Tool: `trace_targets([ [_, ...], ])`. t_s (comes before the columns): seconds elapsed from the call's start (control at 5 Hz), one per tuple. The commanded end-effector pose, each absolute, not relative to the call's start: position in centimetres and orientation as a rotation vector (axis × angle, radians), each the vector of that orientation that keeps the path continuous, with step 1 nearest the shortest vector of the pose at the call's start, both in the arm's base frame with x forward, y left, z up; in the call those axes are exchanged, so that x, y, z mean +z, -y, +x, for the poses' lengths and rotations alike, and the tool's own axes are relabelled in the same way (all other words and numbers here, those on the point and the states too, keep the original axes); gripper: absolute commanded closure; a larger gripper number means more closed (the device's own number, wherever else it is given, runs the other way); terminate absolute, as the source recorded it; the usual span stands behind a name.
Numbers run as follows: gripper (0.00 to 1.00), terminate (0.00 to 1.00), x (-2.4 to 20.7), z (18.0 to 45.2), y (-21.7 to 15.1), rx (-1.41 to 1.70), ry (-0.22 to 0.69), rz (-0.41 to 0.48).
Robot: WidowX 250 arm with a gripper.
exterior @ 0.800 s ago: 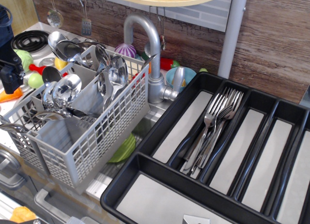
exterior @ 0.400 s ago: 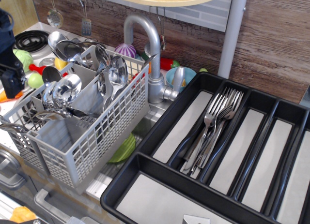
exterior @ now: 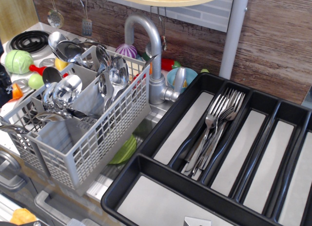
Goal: Put fork from basket to tray
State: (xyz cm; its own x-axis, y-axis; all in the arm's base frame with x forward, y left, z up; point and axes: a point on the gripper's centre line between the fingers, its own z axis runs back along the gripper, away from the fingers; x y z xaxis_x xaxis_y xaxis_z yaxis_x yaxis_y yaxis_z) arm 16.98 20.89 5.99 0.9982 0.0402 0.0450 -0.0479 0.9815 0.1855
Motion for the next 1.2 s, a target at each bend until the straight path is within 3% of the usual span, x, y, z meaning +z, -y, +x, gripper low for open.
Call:
trace_targets([
  [0.0, 0.00, 0.00, 6.0, 15.6, -21.8, 0.006, 0.025, 0.255],
  [0.2, 0.00, 0.00, 5.1, 14.3, -22.4, 0.040, 0.034, 0.273],
  [0.4, 0.00, 0.00, 4.5, 13.3, -22.6, 0.091, 0.037, 0.224],
  [0.6, 1.00, 0.00, 3.7, 13.3, -22.9, 0.121, 0.027, 0.179],
  [0.8, 1.00, 0.00, 3.7, 13.6, -22.9, 0.133, 0.028, 0.167],
  [1.0, 1.00, 0.00, 5.3, 13.8, -22.3, 0.150, 0.018, 0.186],
])
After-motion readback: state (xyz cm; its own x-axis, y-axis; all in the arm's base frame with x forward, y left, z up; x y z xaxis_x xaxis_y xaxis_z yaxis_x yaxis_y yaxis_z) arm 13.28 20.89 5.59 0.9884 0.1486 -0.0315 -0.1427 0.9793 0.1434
